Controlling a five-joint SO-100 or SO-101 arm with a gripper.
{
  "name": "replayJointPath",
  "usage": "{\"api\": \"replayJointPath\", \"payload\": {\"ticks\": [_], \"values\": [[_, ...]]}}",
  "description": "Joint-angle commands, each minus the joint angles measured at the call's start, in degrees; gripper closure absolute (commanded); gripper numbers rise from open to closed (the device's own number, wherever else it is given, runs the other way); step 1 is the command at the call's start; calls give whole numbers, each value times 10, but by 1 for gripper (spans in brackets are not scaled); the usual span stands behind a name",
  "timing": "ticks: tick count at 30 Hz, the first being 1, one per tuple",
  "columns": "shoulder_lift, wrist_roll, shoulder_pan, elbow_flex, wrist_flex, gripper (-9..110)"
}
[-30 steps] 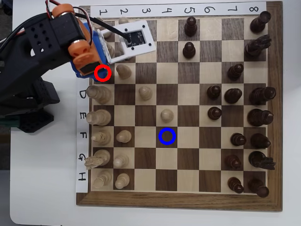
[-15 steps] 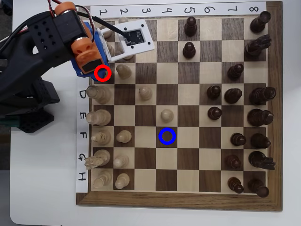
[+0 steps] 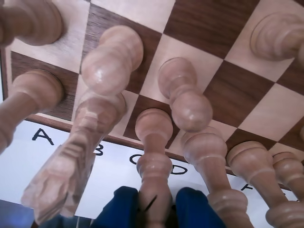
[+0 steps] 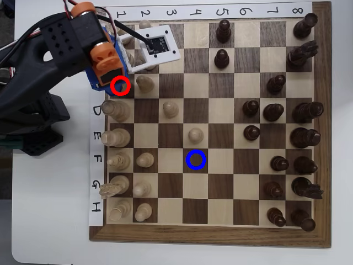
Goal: Move the piece to destination
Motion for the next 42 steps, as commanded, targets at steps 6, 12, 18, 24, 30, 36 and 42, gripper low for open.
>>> {"api": "replayJointPath", "payload": {"ticks": [6,12,18,24,30,36,42], "values": [[-9,191,-4,4,-23,89],[-11,193,-3,17,-41,89],[-11,192,-1,28,-50,90],[-11,187,3,26,-53,93],[-11,183,5,26,-47,99],[-10,178,7,26,-46,101],[-3,175,12,20,-43,101]]}}
